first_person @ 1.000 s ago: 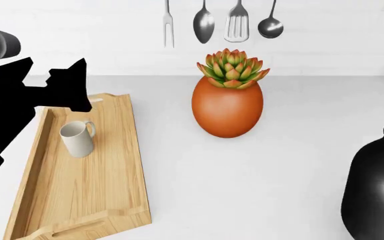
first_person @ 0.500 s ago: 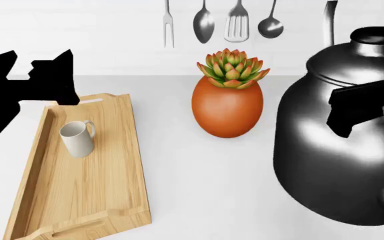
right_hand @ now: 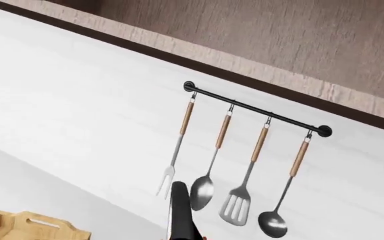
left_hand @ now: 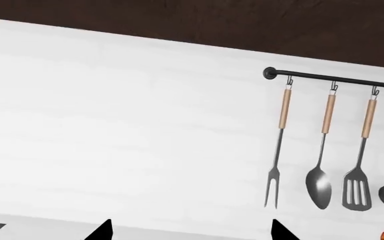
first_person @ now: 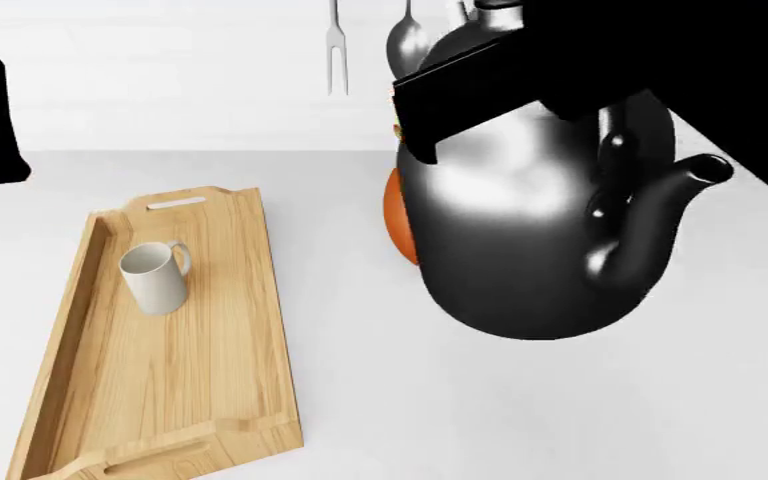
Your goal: Pick the kettle from the counter and place it on the tray. Then pick the mug from the cabinet and place it on the tray. Then close the cabinet doors.
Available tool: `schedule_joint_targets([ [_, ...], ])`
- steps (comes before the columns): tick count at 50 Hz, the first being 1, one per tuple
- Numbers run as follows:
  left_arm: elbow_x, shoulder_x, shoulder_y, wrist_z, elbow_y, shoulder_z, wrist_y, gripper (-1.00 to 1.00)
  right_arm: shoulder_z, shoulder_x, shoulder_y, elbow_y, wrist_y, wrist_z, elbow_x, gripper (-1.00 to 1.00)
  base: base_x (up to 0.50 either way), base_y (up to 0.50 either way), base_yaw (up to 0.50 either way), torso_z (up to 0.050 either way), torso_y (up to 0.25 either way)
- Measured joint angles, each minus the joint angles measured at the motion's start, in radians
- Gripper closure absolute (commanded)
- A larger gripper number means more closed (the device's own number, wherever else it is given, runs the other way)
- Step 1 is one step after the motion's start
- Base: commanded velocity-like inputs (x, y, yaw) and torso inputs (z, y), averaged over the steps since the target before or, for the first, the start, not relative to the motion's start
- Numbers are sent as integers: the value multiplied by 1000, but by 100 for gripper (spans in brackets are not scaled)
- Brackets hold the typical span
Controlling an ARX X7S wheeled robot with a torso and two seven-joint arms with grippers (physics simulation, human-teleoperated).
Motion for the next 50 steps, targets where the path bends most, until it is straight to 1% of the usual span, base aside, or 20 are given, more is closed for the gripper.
schedule_joint_targets([
  [9, -6, -15, 63, 3, 12, -74, 0, -100, -11, -78, -57, 65, 24, -120, -117, 100, 0, 0, 0, 0, 0],
  [21, 18, -8, 123, 24, 16, -121, 1, -100, -37, -163, -129, 149, 59, -318, -285, 100, 0, 0, 0, 0, 1],
  [37, 64, 13, 183, 52, 12, -149, 5, -100, -67, -213, -222, 222, 51, -646, -556, 100, 0, 0, 0, 1, 1],
  [50, 93, 29, 225, 72, 8, -167, 9, -100, -93, -237, -268, 254, 10, -864, -741, 100, 0, 0, 0, 0, 1],
])
